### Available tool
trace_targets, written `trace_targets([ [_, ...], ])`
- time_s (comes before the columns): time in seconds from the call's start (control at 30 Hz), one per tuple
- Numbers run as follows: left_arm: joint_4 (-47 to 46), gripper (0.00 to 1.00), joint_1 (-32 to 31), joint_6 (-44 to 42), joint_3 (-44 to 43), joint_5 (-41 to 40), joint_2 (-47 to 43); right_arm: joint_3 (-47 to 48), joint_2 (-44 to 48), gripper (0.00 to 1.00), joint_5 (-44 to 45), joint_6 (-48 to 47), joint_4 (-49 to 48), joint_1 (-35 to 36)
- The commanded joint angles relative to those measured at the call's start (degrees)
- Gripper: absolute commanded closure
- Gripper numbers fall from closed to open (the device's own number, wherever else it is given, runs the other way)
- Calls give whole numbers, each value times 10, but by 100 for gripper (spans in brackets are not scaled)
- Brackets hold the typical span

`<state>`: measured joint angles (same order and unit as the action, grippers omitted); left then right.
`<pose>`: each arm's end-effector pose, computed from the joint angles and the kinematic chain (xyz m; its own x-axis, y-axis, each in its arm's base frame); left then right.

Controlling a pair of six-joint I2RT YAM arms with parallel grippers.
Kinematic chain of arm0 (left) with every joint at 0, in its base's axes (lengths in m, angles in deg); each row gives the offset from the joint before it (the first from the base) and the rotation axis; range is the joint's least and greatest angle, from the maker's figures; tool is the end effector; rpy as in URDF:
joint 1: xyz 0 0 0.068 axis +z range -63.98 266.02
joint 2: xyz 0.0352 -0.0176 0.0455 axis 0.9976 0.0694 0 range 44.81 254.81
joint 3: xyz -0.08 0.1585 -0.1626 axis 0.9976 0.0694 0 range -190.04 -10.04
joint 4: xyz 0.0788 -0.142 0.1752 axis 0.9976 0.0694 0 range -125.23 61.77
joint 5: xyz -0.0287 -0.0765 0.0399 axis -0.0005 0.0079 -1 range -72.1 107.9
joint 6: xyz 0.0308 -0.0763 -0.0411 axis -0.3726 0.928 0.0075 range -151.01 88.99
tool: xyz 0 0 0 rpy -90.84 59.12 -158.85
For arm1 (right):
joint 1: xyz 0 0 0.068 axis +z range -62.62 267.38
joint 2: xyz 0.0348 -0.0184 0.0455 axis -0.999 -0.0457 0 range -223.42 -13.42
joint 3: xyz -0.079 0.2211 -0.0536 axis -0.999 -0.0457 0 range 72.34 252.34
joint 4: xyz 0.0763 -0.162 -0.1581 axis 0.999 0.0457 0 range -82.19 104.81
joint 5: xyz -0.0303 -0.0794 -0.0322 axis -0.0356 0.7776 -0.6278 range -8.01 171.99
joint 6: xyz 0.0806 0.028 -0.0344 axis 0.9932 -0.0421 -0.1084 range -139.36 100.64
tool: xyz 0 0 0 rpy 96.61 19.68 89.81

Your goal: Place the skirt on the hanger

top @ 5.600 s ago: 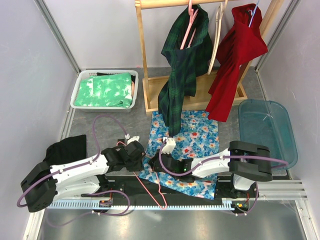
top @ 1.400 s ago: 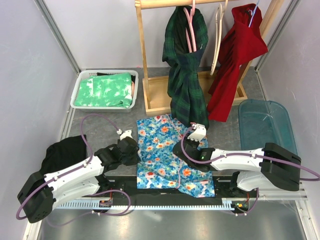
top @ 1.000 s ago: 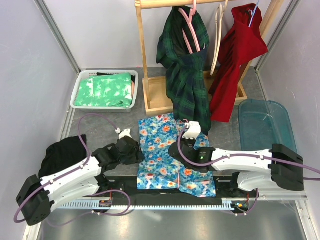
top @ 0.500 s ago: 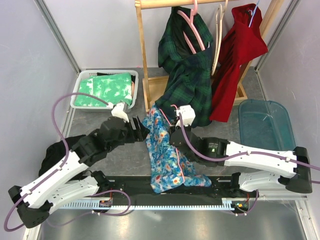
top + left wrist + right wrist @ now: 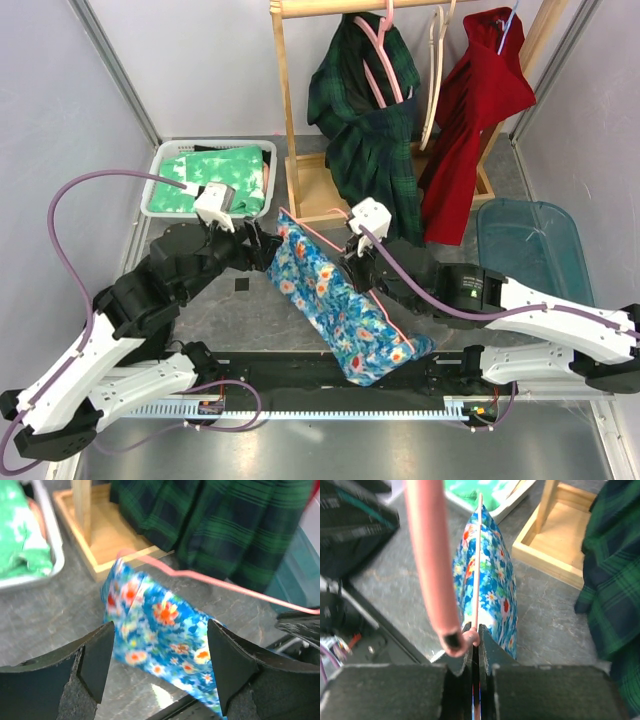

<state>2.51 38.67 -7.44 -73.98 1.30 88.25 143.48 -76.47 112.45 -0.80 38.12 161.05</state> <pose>0.1423 -0.1198 0.3603 -0.3920 -0.1402 -0.9092 0.3964 0.8661 -0.3045 0.1132 0.2376 0.3547 -0.3221 -0.1236 -0.9386 -0.6253 0.7721 0.1129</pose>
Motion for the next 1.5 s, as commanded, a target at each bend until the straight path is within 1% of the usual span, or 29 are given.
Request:
trace_targets([
  [0.0, -14, 19, 1, -127, -39, 96, -4, 55, 10, 100, -81, -70, 22, 2],
  [0.03, -16, 19, 1, -165, -43, 124, -3, 63, 8, 100, -97, -78, 30, 2],
  [0.07, -16, 19, 1, -183, -47, 193, -3, 73, 4, 100, -110, -85, 40, 2],
  [0.13, -15, 21, 1, -235, -56, 283, -4, 96, -1, 100, -142, -101, 63, 2],
  [0.17, -15, 21, 1, -257, -57, 353, -4, 103, -2, 100, -149, -105, 69, 2],
  [0.27, -3, 22, 1, -277, -61, 424, 2, 122, 3, 100, -187, -113, 79, 2],
  [0.33, 2, 22, 2, -281, -65, 447, 13, 133, 6, 100, -212, -118, 85, 2],
  [0.37, 3, 23, 1, -285, -65, 478, 15, 136, 6, 100, -237, -120, 85, 3],
  [0.4, 5, 23, 1, -288, -65, 487, 16, 141, 6, 100, -252, -121, 87, 3],
  [0.57, 1, 23, 1, -304, -64, 494, 24, 146, 2, 100, -322, -131, 88, 2],
  [0.63, -6, 24, 1, -309, -58, 494, 24, 144, -1, 100, -333, -132, 89, 2],
  [0.73, -6, 28, 1, -318, -43, 535, 26, 145, -5, 100, -347, -132, 82, 3],
  [0.77, -6, 32, 1, -318, -38, 560, 29, 145, -6, 100, -351, -132, 78, 3],
  [0.83, -5, 37, 1, -321, -26, 580, 31, 146, -8, 100, -365, -131, 72, 3],
  [0.87, -4, 43, 1, -321, -22, 596, 31, 146, -8, 100, -368, -129, 69, 2],
  [0.93, -3, 50, 1, -323, -13, 612, 30, 149, -9, 100, -376, -128, 66, 2],
  [0.97, 0, 52, 1, -324, -11, 625, 27, 151, -8, 100, -380, -129, 62, 2],
  [1.0, 1, 55, 1, -331, -8, 631, 27, 152, -8, 100, -383, -128, 62, 2],
  [1.03, 3, 67, 1, -331, -7, 632, 25, 152, -8, 100, -385, -128, 61, 3],
  [1.07, 4, 75, 1, -332, -7, 631, 23, 153, -8, 100, -389, -128, 58, 2],
  [1.13, 3, 98, 1, -333, -10, 618, 17, 152, -7, 100, -391, -127, 58, 3],
  [1.2, -6, 98, 1, -319, -12, 542, 4, 145, 2, 100, -387, -125, 55, 3],
  [1.23, -11, 98, 1, -317, -11, 491, -5, 140, 7, 100, -377, -124, 47, 2],
  [1.33, -42, 98, 1, -317, 7, 442, -51, 118, 27, 100, -364, -124, 37, 2],
  [1.37, -45, 98, 1, -320, 11, 439, -60, 109, 32, 100, -365, -126, 28, 2],
  [1.4, -47, 98, 1, -320, 10, 437, -73, 104, 40, 96, -366, -127, 23, 3],
  [1.43, -46, 98, 1, -321, 8, 438, -76, 101, 42, 87, -367, -132, 16, 2],
  [1.47, -44, 98, 1, -320, 5, 438, -78, 95, 44, 75, -372, -137, 15, 3],
])
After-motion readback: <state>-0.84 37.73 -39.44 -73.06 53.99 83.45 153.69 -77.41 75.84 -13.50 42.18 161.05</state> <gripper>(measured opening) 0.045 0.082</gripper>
